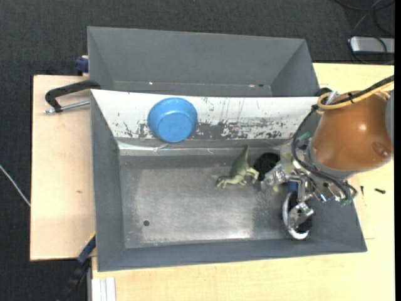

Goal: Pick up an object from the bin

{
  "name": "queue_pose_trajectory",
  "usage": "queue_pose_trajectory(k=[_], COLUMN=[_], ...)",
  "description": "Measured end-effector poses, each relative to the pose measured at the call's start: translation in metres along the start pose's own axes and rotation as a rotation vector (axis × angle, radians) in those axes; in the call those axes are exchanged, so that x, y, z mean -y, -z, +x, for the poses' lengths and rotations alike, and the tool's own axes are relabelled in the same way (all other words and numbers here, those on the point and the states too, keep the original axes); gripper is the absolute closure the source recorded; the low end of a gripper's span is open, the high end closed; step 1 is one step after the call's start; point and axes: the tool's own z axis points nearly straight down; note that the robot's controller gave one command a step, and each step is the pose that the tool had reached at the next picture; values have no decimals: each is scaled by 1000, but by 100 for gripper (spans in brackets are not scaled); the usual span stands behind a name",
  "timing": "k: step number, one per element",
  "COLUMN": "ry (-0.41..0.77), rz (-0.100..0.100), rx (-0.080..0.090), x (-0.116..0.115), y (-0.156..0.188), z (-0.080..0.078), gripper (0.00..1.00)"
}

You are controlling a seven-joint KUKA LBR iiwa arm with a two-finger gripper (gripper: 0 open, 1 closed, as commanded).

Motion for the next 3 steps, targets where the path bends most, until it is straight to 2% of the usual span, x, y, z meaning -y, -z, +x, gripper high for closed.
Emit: queue_pose_trajectory(k=[1,2,3], ry=[-63,103,106], rz=[-3,-1,-2], rx=[-19,1,-2], x=[-35,20,19], y=[-48,-46,-46], z=[-86,-46,-46], gripper=[0,0,100])
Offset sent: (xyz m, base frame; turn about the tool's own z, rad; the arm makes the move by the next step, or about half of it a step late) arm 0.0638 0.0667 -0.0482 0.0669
